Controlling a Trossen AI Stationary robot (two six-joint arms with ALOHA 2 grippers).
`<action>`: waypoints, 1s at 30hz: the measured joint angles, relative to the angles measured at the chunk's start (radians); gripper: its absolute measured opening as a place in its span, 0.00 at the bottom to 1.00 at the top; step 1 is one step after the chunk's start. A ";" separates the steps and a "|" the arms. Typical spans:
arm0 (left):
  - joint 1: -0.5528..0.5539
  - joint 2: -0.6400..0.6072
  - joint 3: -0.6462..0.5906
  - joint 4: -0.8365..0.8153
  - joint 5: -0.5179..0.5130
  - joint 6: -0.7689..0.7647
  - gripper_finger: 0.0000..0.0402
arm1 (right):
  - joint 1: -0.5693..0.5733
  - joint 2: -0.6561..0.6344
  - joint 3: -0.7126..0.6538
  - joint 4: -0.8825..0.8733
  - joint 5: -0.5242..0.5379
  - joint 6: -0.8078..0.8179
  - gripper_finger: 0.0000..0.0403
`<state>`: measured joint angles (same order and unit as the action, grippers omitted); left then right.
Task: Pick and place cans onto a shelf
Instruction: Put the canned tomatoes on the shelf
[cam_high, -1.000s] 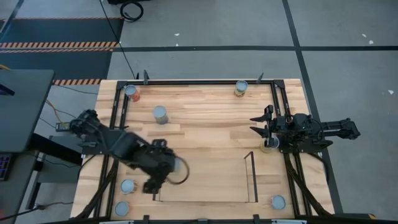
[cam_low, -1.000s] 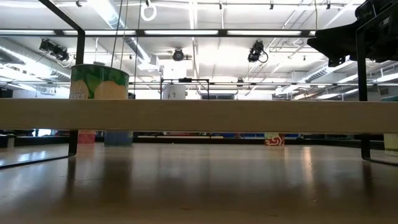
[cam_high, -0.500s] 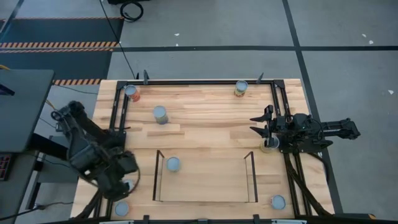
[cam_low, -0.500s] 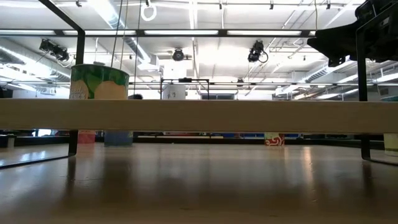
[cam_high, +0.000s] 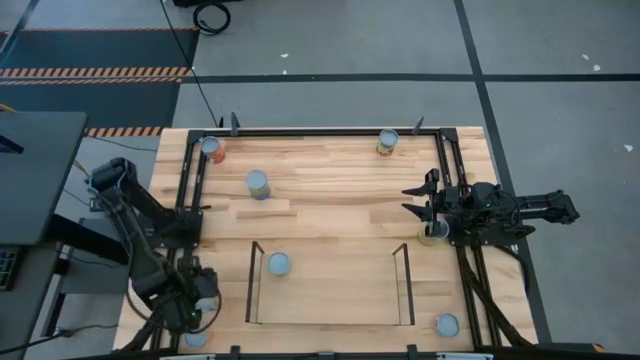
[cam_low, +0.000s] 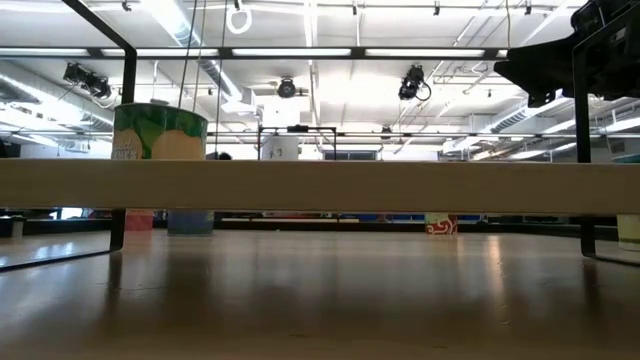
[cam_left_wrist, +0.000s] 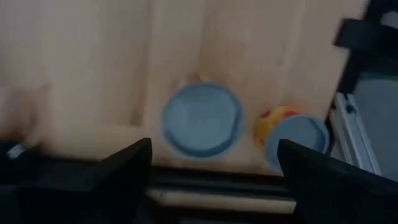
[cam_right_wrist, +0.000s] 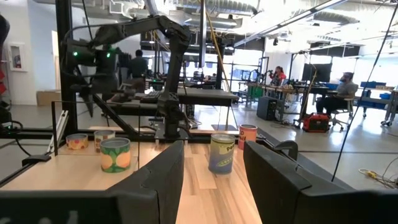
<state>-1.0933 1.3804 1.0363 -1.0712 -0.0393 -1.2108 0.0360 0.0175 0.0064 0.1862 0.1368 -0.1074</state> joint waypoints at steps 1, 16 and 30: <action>-0.018 0.000 -0.015 0.019 -0.016 0.004 0.88 | 0.000 0.000 0.000 0.000 0.000 0.000 0.43; -0.121 0.000 -0.167 0.120 -0.055 0.146 0.88 | 0.000 0.000 0.000 0.000 0.000 0.000 0.43; -0.100 0.021 -0.227 0.249 -0.115 0.156 0.88 | 0.000 0.000 0.000 0.000 0.000 0.000 0.43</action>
<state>-1.1937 1.4009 0.8097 -0.8222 -0.1538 -1.0545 0.0361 0.0177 0.0063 0.1864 0.1368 -0.1072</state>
